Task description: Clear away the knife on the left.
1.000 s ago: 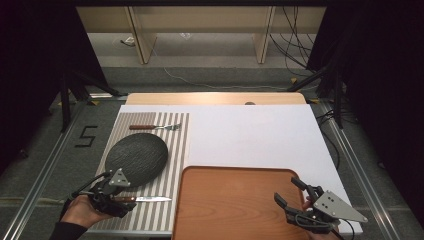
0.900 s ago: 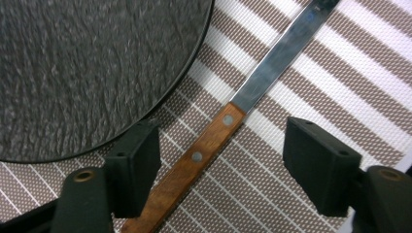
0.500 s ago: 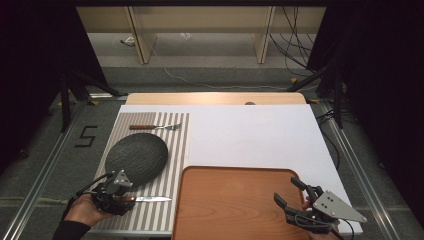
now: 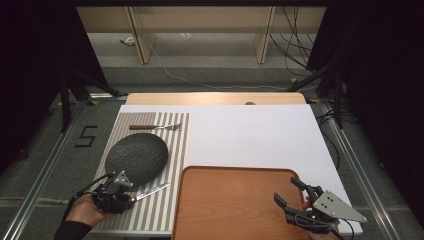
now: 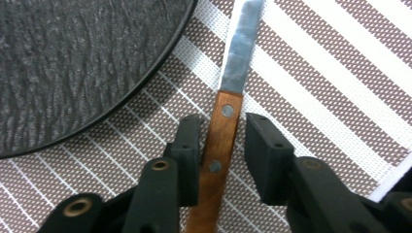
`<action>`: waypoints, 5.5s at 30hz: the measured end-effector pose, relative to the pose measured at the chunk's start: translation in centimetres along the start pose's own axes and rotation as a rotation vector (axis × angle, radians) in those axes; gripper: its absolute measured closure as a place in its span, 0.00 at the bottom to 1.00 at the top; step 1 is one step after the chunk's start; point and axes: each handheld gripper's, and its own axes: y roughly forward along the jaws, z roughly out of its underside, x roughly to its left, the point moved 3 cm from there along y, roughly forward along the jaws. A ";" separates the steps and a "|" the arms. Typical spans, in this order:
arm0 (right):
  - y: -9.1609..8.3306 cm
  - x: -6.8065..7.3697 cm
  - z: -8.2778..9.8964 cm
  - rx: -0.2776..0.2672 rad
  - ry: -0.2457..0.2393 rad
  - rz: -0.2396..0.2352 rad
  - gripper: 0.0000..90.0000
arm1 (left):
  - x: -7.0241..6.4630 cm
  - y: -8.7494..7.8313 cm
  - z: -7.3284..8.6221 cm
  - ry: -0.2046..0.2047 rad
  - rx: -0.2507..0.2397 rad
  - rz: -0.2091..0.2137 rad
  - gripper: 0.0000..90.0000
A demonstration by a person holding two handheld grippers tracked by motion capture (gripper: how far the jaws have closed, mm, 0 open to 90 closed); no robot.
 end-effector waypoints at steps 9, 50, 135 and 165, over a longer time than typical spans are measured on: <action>0.0 0.0 0.0 0.001 -0.002 0.001 0.30 | -0.6 0.0 -0.3 -0.014 0.027 -0.008 0.84; 0.0 0.0 0.0 -0.001 -0.003 0.000 0.30 | -5.2 -5.4 -4.3 -0.023 -0.523 0.290 0.85; 0.0 0.0 0.0 -0.001 -0.008 0.003 0.31 | -15.2 1.9 -9.9 0.086 -0.239 0.354 0.85; 0.0 0.0 0.0 0.000 -0.003 0.003 0.31 | -15.3 1.2 -10.7 0.094 -0.470 0.298 0.19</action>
